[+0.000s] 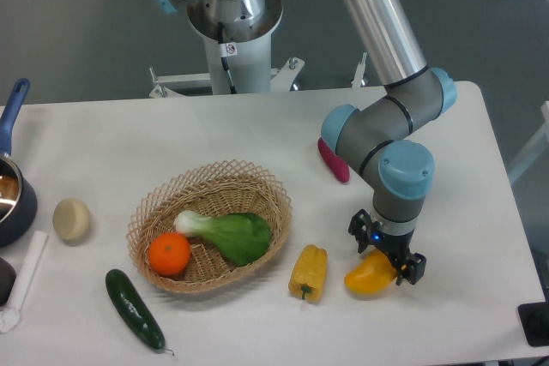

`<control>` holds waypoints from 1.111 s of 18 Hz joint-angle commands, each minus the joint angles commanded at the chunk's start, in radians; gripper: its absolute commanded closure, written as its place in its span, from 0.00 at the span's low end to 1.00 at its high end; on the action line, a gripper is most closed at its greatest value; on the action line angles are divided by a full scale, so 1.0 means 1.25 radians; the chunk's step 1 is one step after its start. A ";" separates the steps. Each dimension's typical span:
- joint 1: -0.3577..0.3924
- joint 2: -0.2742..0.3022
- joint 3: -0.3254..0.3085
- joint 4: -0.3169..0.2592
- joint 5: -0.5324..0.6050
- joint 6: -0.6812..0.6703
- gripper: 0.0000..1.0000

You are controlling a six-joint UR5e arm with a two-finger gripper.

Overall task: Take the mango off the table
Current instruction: 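Lift the gripped yellow mango up off the table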

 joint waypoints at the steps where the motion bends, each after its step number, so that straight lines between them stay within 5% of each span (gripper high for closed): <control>1: 0.000 0.000 0.001 0.000 0.000 0.001 0.31; 6: 0.000 0.002 0.005 0.000 0.000 0.000 0.50; 10: 0.000 0.016 0.036 0.000 -0.006 -0.010 0.51; 20: -0.002 0.172 0.052 0.000 -0.205 -0.217 0.50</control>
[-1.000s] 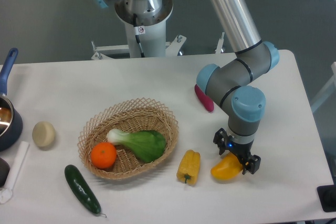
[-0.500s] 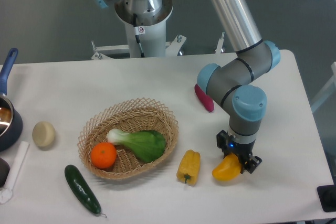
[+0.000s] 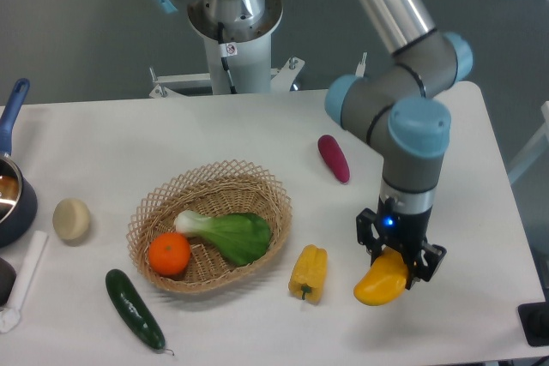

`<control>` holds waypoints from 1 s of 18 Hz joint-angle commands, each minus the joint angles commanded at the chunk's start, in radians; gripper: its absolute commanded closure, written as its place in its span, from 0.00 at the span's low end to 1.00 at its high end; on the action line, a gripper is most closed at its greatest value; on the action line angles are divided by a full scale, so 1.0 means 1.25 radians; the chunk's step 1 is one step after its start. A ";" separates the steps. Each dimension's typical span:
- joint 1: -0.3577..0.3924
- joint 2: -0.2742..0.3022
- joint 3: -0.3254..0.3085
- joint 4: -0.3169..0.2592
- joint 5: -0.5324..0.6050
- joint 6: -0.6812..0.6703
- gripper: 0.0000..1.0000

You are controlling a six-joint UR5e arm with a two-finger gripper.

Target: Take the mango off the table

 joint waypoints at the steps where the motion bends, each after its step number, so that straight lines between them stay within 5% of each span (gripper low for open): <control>1: -0.002 0.020 -0.001 0.000 -0.034 -0.031 0.50; 6: -0.016 0.073 -0.001 0.000 -0.111 -0.144 0.50; 18: -0.014 0.076 -0.004 0.000 -0.114 -0.149 0.50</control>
